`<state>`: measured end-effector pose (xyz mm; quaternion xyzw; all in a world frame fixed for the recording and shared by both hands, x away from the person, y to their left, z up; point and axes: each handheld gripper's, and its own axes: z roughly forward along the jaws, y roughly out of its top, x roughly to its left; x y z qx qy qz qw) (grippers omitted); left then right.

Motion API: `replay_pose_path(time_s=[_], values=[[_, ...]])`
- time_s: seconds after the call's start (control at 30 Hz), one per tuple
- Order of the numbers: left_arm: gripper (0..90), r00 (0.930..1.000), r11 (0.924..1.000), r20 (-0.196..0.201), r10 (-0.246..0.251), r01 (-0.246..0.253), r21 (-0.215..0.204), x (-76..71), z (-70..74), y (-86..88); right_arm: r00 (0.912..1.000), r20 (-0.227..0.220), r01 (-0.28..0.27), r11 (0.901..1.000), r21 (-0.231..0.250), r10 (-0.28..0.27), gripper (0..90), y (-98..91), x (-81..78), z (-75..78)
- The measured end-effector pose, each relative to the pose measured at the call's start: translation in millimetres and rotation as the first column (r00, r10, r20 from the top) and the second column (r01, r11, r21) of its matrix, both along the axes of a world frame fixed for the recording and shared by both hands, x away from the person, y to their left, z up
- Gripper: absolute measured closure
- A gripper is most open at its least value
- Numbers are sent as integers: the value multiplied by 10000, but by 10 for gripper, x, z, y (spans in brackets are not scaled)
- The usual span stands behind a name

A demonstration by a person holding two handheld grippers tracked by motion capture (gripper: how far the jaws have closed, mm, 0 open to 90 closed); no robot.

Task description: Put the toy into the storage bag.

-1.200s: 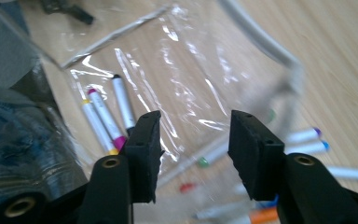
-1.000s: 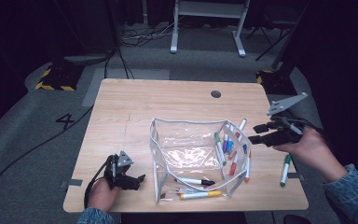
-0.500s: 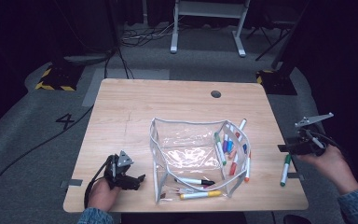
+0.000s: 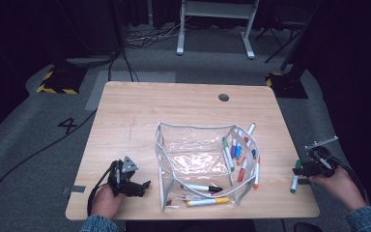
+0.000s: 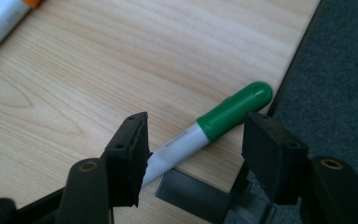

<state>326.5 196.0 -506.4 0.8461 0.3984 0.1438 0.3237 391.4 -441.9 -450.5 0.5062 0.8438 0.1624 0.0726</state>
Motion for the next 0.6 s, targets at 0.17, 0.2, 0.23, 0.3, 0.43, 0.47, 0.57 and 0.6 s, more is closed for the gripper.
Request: replay_pose_path(time_s=[0.17, 0.2, 0.23, 0.3, 0.43, 0.47, 0.57, 0.6], values=[[0, 10000, 10000, -5, 7, -7, -1, -1, 0, -1, 9989, -408, -231, 9996, -164, 224, 508, 70, -27, -128], [0, 10000, 10000, -10, 0, 0, 7, -1, 1, 0, 9991, -297, -305, 9992, -269, 297, 551, 95, -39, -135], [0, 10000, 10000, 11, -8, 8, 26, 0, 1, 1, 9990, -254, -387, 9984, -414, 376, 608, 122, -47, -130], [0, 10000, 10000, 10, -7, 7, 25, 0, 1, 1, 9978, -260, -630, 9959, -645, 614, 734, 178, -52, -122], [0, 10000, 10000, -3, 5, -5, 9, 0, 1, 0, 9961, -307, -845, 9930, -830, 822, 767, 263, -25, -114], [0, 10000, 10000, -4, 5, -5, 2, -1, 0, -1, 9959, -278, -886, 9922, -878, 865, 768, 275, -21, -115], [0, 10000, 10000, 6, -10, 10, 24, 0, 1, 1, 9955, -221, -937, 9931, -707, 924, 768, 291, -13, -87], [0, 10000, 10000, 11, -8, 8, 10, 0, 0, 0, 9957, -122, -923, 9943, -526, 918, 768, 295, -14, -47]])
